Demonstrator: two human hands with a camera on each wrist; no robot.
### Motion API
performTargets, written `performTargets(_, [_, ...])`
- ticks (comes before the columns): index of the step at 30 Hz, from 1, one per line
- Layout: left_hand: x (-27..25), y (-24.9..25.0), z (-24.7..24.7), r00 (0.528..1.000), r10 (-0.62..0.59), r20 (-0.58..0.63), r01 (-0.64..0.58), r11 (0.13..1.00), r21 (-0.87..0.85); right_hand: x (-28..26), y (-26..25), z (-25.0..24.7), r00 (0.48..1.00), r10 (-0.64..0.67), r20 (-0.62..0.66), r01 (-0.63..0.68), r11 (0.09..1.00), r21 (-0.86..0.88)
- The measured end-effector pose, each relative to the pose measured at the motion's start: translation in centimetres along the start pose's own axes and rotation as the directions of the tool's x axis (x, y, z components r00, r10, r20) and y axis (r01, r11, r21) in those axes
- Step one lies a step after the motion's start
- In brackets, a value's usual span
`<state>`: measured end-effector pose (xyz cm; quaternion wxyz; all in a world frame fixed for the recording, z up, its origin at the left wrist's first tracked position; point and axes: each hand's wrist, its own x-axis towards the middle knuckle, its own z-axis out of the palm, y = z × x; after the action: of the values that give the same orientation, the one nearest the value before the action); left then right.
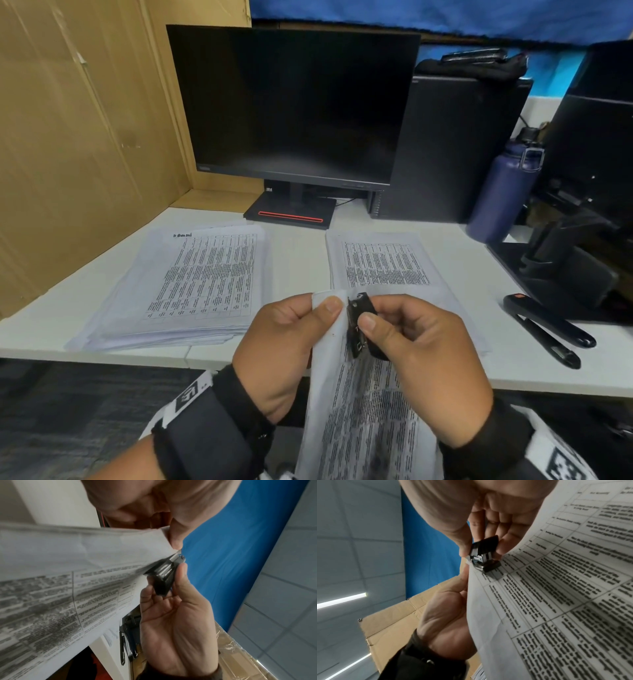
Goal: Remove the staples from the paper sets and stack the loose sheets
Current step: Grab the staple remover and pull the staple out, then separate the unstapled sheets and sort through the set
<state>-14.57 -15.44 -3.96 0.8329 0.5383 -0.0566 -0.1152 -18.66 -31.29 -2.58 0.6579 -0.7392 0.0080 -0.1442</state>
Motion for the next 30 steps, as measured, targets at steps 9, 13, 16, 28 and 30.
performTargets(9, [0.4, 0.4, -0.2, 0.999, -0.034, 0.015, 0.033, 0.999, 0.043, 0.9, 0.0, -1.2, 0.994, -0.107, -0.004, 0.106, 0.989, -0.107])
performTargets(13, [0.7, 0.1, -0.6, 0.997, -0.074, 0.017, 0.074, 0.996, 0.04, 1.2, 0.1, -1.8, 0.994, -0.1, 0.033, 0.104, 0.98, -0.172])
performTargets(16, [0.9, -0.2, -0.8, 0.995, -0.1, 0.022, 0.099, 0.994, 0.051, 1.7, 0.3, -2.5, 0.997, -0.006, 0.077, 0.017, 0.99, -0.139])
performTargets(28, [2.7, 1.2, -3.2, 0.985, -0.134, -0.108, 0.136, 0.991, 0.006, 6.4, 1.2, -12.7, 0.973, 0.054, -0.226, -0.228, 0.411, -0.883])
performTargets(30, [2.8, 1.5, -3.2, 0.985, -0.138, -0.107, 0.14, 0.99, 0.011, 6.9, 3.1, -14.6, 0.953, 0.13, -0.272, -0.294, 0.19, -0.937])
